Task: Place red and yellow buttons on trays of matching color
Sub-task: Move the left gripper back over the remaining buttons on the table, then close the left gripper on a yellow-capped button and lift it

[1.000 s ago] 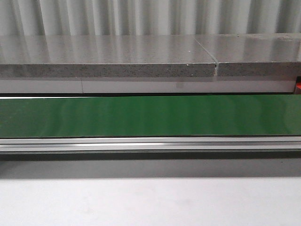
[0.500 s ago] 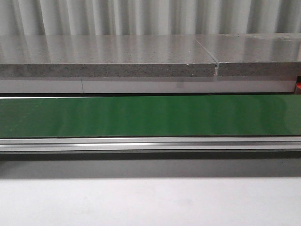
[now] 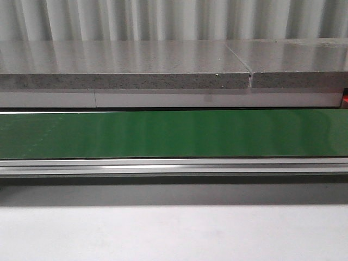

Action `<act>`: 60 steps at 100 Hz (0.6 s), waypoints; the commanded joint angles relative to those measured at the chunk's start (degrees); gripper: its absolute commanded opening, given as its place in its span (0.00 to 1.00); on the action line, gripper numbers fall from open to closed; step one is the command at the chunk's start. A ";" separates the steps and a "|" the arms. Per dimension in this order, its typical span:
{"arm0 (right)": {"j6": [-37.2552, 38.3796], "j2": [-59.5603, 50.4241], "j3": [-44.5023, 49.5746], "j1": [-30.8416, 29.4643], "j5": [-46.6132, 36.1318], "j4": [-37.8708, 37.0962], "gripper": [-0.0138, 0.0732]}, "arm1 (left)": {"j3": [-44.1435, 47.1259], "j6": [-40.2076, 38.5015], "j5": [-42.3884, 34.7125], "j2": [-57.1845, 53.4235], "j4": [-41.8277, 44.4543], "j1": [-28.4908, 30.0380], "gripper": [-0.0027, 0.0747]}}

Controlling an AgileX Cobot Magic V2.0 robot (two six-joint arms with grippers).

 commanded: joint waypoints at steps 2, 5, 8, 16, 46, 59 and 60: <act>-0.38 0.32 -1.42 -0.01 -4.29 -0.04 0.08 | -3.50 -0.54 0.02 2.55 -0.74 0.30 0.58; -0.38 0.32 -1.42 -0.01 -4.29 -0.04 0.08 | -4.03 -0.54 0.01 3.61 -0.71 0.30 0.58; -0.38 0.32 -1.42 -0.01 -4.29 -0.04 0.08 | -4.63 -0.54 0.01 4.60 -0.50 0.30 0.58; -0.38 0.32 -1.42 -0.01 -4.29 -0.04 0.08 | -6.02 -0.54 -0.42 7.45 -0.46 0.30 0.58; -0.38 0.32 -1.42 -0.01 -4.29 -0.04 0.08 | -11.98 -0.54 3.38 13.75 1.10 0.30 0.58; -0.38 0.32 -1.42 -0.01 -4.29 -0.04 0.08 | -13.88 -0.54 5.09 16.68 1.36 0.30 0.58; -0.38 0.32 -1.42 -0.01 -4.29 -0.04 0.08 | -13.96 -0.54 5.26 16.81 1.36 0.30 0.58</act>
